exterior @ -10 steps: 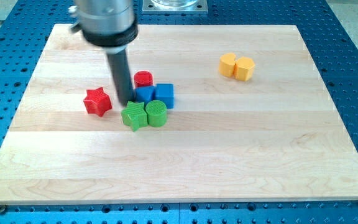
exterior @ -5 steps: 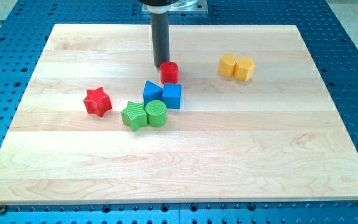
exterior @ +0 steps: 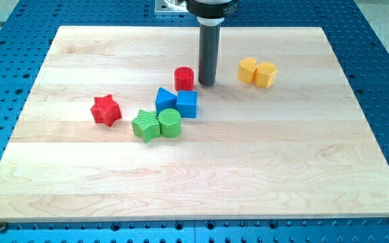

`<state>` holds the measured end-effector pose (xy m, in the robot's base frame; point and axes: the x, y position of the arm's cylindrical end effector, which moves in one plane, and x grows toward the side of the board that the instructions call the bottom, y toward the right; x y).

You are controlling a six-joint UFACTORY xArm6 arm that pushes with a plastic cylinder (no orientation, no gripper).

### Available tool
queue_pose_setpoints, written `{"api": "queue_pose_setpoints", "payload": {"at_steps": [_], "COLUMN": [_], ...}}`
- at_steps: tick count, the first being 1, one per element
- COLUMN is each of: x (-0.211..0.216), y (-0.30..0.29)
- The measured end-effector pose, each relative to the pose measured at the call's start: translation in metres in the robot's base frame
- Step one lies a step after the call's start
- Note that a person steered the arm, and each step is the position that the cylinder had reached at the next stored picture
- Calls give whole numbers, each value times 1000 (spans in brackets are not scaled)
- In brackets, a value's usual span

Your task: Move the red circle to the top left of the cube

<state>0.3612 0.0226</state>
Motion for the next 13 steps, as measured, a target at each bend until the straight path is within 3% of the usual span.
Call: {"api": "queue_pose_setpoints", "payload": {"at_steps": [3, 6, 7, 9, 10, 11, 13], "x": [-4, -17, -15, -8, -15, 21, 11], "y": [-1, -75, -137, -88, -153, -171, -92]}}
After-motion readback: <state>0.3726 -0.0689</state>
